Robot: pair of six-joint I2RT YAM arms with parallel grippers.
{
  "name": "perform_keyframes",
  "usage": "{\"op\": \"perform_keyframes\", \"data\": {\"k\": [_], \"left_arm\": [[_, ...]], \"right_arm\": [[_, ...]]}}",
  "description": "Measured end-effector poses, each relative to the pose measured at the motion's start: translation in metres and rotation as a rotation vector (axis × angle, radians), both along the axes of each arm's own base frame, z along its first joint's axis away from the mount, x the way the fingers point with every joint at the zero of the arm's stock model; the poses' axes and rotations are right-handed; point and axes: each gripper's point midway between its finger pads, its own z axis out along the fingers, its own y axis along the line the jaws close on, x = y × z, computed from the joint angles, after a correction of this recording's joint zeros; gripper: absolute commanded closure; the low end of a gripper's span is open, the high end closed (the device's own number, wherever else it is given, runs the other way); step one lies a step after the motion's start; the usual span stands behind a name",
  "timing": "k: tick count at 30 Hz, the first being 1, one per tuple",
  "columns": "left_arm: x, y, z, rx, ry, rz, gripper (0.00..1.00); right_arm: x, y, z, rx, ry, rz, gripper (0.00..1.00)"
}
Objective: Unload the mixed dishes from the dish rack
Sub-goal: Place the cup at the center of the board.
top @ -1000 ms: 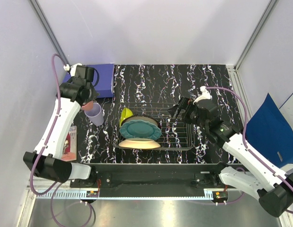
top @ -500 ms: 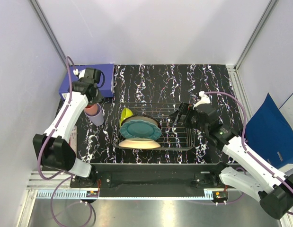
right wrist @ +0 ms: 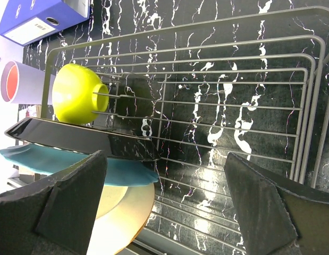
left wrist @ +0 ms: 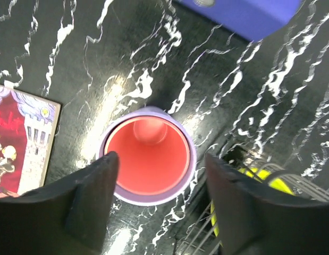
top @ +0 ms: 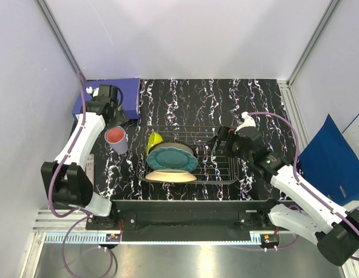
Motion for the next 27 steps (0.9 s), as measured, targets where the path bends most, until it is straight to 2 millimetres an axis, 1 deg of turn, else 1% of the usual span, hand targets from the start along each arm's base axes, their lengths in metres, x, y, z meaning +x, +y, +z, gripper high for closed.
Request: {"op": "perform_keyframes", "data": {"k": [2, 3, 7, 9, 10, 11, 13, 14, 16, 18, 19, 21, 22, 24, 26, 27], "left_arm": [[0.004, -0.001, 0.012, -0.004, -0.031, -0.007, 0.12], [0.006, -0.001, 0.022, -0.005, -0.055, -0.009, 0.09], [0.014, -0.003, 0.071, -0.027, -0.19, -0.01, 0.08], [0.012, -0.006, 0.094, -0.048, -0.257, -0.017, 0.08], [0.008, -0.009, 0.107, -0.065, -0.298, -0.028, 0.07], [0.004, -0.012, 0.116, -0.077, -0.326, -0.039, 0.07], [-0.006, -0.024, 0.138, -0.108, -0.397, -0.084, 0.05], [-0.011, -0.034, 0.148, -0.128, -0.439, -0.124, 0.03], [-0.029, -0.061, 0.161, -0.167, -0.5, -0.24, 0.01], [-0.047, -0.088, 0.166, -0.197, -0.526, -0.362, 0.01], [-0.057, -0.102, 0.165, -0.211, -0.527, -0.43, 0.01], [-0.075, -0.13, 0.158, -0.234, -0.516, -0.561, 0.01], [-0.084, -0.141, 0.151, -0.242, -0.495, -0.621, 0.01], [-0.099, -0.157, 0.134, -0.251, -0.449, -0.722, 0.01], [-0.114, -0.166, 0.12, -0.259, -0.407, -0.802, 0.01], [-0.12, -0.168, 0.118, -0.261, -0.403, -0.83, 0.01]], "right_arm": [[0.001, 0.001, -0.001, -0.001, 0.002, 0.0, 0.0], [0.001, 0.001, -0.002, -0.002, 0.003, 0.0, 0.0], [0.002, 0.001, -0.004, -0.009, 0.007, 0.003, 0.0], [0.002, 0.001, -0.004, -0.017, 0.001, 0.009, 0.0], [0.002, 0.001, -0.004, -0.025, -0.004, 0.014, 0.0], [0.002, 0.001, -0.004, -0.034, -0.01, 0.021, 0.0], [0.002, -0.001, -0.003, -0.05, -0.023, 0.034, 0.0], [0.001, -0.002, -0.001, -0.063, -0.037, 0.042, 0.0], [0.0, -0.006, 0.004, -0.08, -0.064, 0.045, 0.0], [0.0, -0.012, 0.012, -0.09, -0.093, 0.029, 0.0], [0.001, -0.016, 0.016, -0.093, -0.108, 0.013, 0.0], [0.001, -0.023, 0.024, -0.094, -0.139, -0.022, 0.0], [0.001, -0.027, 0.029, -0.091, -0.155, -0.039, 0.0], [0.0, -0.035, 0.039, -0.08, -0.192, -0.074, 0.0], [-0.001, -0.038, 0.045, -0.072, -0.21, -0.082, 0.0], [-0.002, -0.038, 0.047, -0.068, -0.216, -0.082, 0.0]]}}
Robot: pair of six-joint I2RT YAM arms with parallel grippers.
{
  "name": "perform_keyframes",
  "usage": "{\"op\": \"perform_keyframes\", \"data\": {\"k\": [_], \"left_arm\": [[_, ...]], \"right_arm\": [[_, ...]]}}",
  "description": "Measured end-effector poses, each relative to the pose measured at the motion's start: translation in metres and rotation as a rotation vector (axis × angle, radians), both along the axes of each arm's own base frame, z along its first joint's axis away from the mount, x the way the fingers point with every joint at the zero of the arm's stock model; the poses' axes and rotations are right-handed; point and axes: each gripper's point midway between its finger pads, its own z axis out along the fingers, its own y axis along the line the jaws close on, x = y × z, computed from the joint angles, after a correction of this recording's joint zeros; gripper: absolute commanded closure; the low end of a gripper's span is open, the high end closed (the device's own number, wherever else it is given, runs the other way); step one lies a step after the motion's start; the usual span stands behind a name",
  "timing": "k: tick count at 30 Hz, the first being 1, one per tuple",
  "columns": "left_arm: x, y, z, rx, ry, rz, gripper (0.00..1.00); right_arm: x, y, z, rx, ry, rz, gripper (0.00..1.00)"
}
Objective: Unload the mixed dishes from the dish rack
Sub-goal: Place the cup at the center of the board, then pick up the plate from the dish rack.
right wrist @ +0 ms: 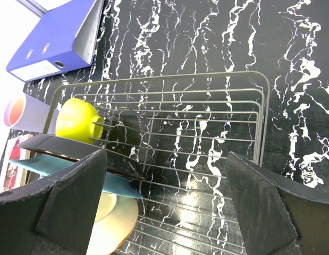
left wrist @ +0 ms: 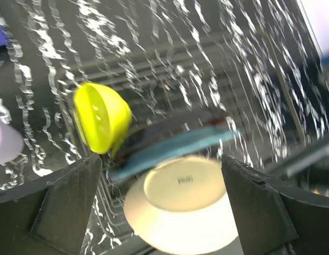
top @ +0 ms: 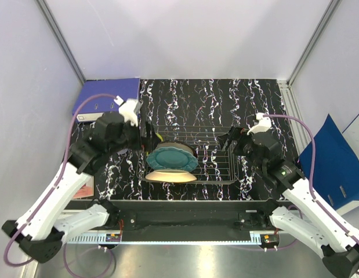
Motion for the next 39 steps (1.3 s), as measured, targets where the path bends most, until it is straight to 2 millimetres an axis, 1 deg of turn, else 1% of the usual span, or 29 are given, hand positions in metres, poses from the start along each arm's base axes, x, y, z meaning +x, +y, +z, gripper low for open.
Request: {"op": "perform_keyframes", "data": {"k": [1, 3, 8, 10, 12, 14, 17, 22, 25, 27, 28, 30, 32, 34, 36, 38, 39], "left_arm": [[-0.009, -0.002, -0.003, 0.002, -0.003, -0.039, 0.01], [-0.028, -0.004, -0.003, 0.0, -0.029, -0.098, 0.01], [-0.08, -0.001, 0.008, -0.055, -0.157, -0.266, 0.01], [-0.096, 0.003, 0.012, -0.082, -0.207, -0.322, 0.01], [-0.109, 0.006, 0.014, -0.098, -0.25, -0.373, 0.01], [-0.114, 0.006, 0.012, -0.089, -0.267, -0.407, 0.01], [-0.11, 0.003, -0.005, -0.03, -0.235, -0.434, 0.01], [-0.095, -0.002, -0.036, 0.102, -0.158, -0.434, 0.01], [-0.083, 0.0, -0.045, 0.168, -0.15, -0.395, 0.01], [-0.071, 0.006, -0.048, 0.224, -0.156, -0.334, 0.01], [-0.065, 0.01, -0.048, 0.246, -0.159, -0.306, 0.01], [-0.047, 0.019, -0.041, 0.325, -0.164, -0.221, 0.01], [-0.029, 0.021, -0.031, 0.386, -0.168, -0.15, 0.01], [-0.012, 0.018, -0.017, 0.439, -0.185, -0.091, 0.01], [-0.001, 0.011, -0.008, 0.488, -0.208, -0.062, 0.01], [0.002, -0.002, 0.007, 0.541, -0.253, -0.066, 0.01], [0.002, -0.01, 0.016, 0.557, -0.284, -0.077, 0.01]], "right_arm": [[-0.001, 0.0, 0.001, 0.002, -0.002, 0.002, 0.0], [-0.001, 0.0, 0.0, 0.002, 0.001, 0.004, 0.0], [-0.003, 0.004, -0.012, -0.006, 0.048, 0.022, 0.0], [-0.004, 0.005, -0.016, -0.007, 0.059, 0.023, 0.0], [-0.005, 0.005, -0.021, -0.009, 0.071, 0.028, 0.0], [-0.007, 0.006, -0.026, -0.01, 0.084, 0.034, 0.0], [-0.008, 0.007, -0.031, -0.012, 0.097, 0.039, 0.0], [-0.008, 0.007, -0.032, -0.014, 0.101, 0.04, 0.0], [-0.008, 0.007, -0.032, -0.014, 0.101, 0.04, 0.0], [-0.008, 0.007, -0.033, -0.016, 0.101, 0.038, 0.0], [-0.007, 0.006, -0.033, -0.018, 0.101, 0.035, 0.0], [-0.006, 0.001, -0.036, -0.043, 0.114, 0.01, 0.0], [-0.003, -0.005, -0.039, -0.083, 0.132, -0.021, 0.0], [0.002, -0.011, -0.038, -0.139, 0.146, -0.06, 0.0], [0.006, -0.014, -0.028, -0.197, 0.14, -0.089, 0.0], [0.011, -0.014, -0.007, -0.251, 0.105, -0.117, 0.0], [0.014, -0.013, 0.008, -0.274, 0.079, -0.129, 0.0]]}}
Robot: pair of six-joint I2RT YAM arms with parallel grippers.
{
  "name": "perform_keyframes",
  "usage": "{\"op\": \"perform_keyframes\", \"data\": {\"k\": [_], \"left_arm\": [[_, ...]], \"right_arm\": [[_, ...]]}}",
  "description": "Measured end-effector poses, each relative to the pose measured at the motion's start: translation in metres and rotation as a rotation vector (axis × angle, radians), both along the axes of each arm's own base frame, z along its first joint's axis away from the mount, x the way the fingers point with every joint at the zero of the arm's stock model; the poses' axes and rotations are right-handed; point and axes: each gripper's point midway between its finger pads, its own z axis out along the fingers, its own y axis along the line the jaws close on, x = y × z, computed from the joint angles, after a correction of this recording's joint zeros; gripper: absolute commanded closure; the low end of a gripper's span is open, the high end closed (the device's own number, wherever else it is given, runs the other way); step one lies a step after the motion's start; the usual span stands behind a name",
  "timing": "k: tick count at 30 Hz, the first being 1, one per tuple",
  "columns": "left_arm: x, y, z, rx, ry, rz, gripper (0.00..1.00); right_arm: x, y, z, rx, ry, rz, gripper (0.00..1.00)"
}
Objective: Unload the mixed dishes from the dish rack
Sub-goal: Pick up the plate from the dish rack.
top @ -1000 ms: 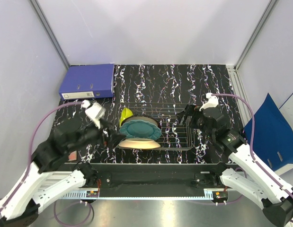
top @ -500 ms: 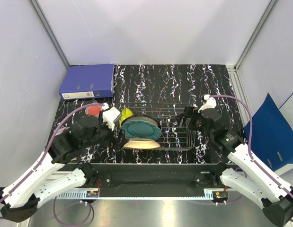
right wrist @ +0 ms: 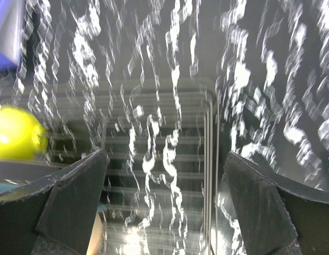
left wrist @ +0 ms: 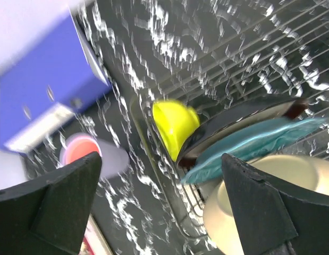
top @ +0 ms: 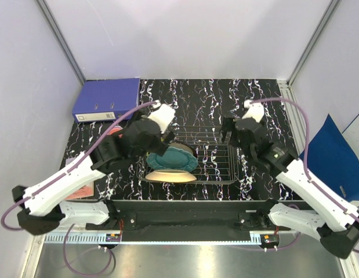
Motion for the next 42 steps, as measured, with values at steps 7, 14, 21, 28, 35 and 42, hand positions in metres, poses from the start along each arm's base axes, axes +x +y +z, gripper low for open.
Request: {"op": "perform_keyframes", "data": {"k": [7, 14, 21, 28, 35, 42], "left_arm": [[-0.028, -0.048, 0.038, 0.028, -0.097, -0.196, 0.01], [-0.096, -0.06, 0.01, 0.075, -0.08, -0.464, 0.04], [-0.129, -0.064, -0.04, 0.212, -0.013, -0.592, 0.05], [-0.136, -0.06, -0.071, 0.273, 0.005, -0.651, 0.07], [-0.132, -0.055, -0.1, 0.319, 0.019, -0.693, 0.13], [-0.108, -0.056, -0.1, 0.266, 0.005, -0.657, 0.18]], "right_arm": [[-0.003, 0.008, 0.096, -0.076, -0.185, -0.018, 0.0], [-0.041, 0.032, 0.067, -0.271, -0.161, 0.101, 0.0], [-0.051, 0.02, 0.031, -0.31, -0.112, 0.108, 0.0], [-0.054, 0.02, 0.03, -0.254, -0.117, 0.108, 0.0], [-0.055, 0.027, 0.016, -0.239, -0.103, 0.131, 0.0], [-0.057, 0.031, 0.014, -0.19, -0.114, 0.148, 0.0]]}}
